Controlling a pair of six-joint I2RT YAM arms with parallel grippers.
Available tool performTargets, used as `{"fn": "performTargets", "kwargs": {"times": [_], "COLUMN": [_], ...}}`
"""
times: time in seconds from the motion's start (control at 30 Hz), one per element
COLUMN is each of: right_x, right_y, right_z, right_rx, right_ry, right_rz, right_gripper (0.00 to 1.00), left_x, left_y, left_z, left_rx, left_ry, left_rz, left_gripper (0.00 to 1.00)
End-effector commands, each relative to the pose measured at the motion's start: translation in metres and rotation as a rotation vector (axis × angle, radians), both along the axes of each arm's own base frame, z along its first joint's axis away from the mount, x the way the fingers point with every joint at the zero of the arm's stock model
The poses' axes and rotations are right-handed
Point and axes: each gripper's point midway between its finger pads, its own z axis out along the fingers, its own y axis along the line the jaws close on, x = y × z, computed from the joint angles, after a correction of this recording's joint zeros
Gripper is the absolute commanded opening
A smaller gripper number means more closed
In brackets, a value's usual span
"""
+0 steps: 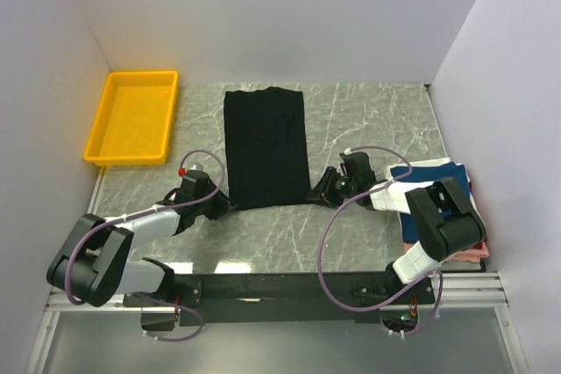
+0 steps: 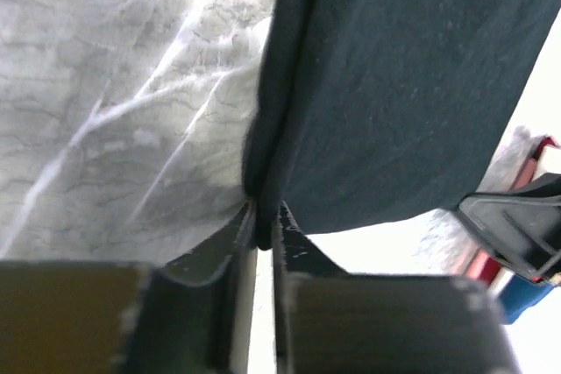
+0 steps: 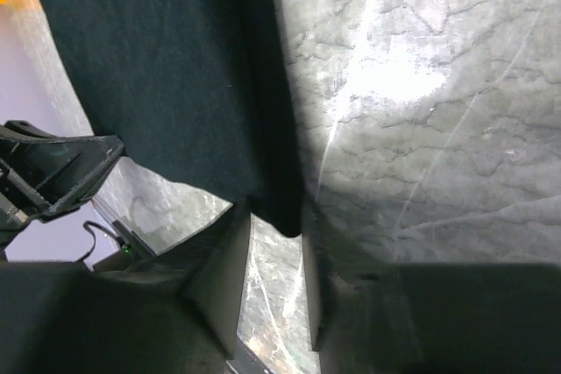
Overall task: Fold and stack the t-shirts
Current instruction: Fold the tshirt
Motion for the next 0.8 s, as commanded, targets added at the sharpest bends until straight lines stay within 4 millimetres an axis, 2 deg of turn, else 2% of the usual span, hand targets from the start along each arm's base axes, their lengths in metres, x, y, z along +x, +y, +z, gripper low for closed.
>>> {"fn": "performTargets", "kwargs": {"times": [0.0,0.17,0.2,0.23,0.37,0.4,0.43,0.47,0.5,0.53,0.6,0.63,0.67,0.7,0.73,0.77], "right_x": [0.005,0.004,0.003,-0.001,-0.016,-0.019,-0.028,-0.033,-0.038,-0.048,-0.06,-0.07,-0.077,-0.083,-0.091,-0.097], "right_y": [0.002,0.002,0.001,0.0,-0.006,-0.006,-0.008,-0.009,-0.01,-0.014,-0.014,-0.017,-0.015,-0.015,-0.017,-0.015], "right_z": [-0.002,0.0,0.002,0.002,0.007,0.015,0.012,0.013,0.021,0.016,0.027,0.024,0.023,0.032,0.028,0.029], "right_rx": [-0.001,-0.005,-0.005,-0.008,-0.007,0.003,0.004,0.007,0.014,0.009,0.02,0.014,0.005,0.011,0.006,0.01], "right_ry": [-0.017,-0.026,-0.03,-0.031,-0.047,-0.068,-0.058,-0.063,-0.086,-0.076,-0.117,-0.11,-0.118,-0.147,-0.138,-0.145], "right_rz": [-0.002,0.008,0.007,0.012,0.024,0.028,0.037,0.042,0.046,0.048,0.061,0.063,0.076,0.083,0.077,0.083], "right_gripper": [0.33,0.09,0.02,0.0,0.0,0.0,0.0,0.0,0.0,0.0,0.0,0.0,0.0,0.0,0.0,0.0], "left_x": [-0.004,-0.006,-0.005,-0.007,-0.018,-0.021,-0.024,-0.03,-0.035,-0.039,-0.048,-0.053,-0.058,-0.06,-0.068,-0.073], "left_y": [0.004,-0.001,-0.002,-0.002,0.0,0.0,-0.003,0.001,-0.002,-0.004,0.0,-0.005,-0.005,-0.005,-0.01,-0.01], "left_z": [-0.011,-0.002,0.002,0.004,0.015,0.016,0.025,0.024,0.027,0.037,0.038,0.047,0.046,0.048,0.055,0.053], "left_rx": [0.038,0.042,0.043,0.049,0.063,0.066,0.053,0.071,0.07,0.054,0.079,0.064,0.065,0.06,0.04,0.034], "left_ry": [0.021,0.006,-0.002,-0.007,-0.016,-0.016,-0.042,-0.032,-0.038,-0.063,-0.059,-0.085,-0.085,-0.092,-0.112,-0.114], "left_rz": [0.02,0.008,0.005,0.001,-0.014,-0.016,-0.027,-0.027,-0.041,-0.052,-0.044,-0.064,-0.069,-0.061,-0.082,-0.09], "left_gripper": [0.11,0.01,0.01,0.01,0.01,0.01,0.01,0.01,0.01,0.01,0.01,0.01,0.01,0.01,0.01,0.01]}}
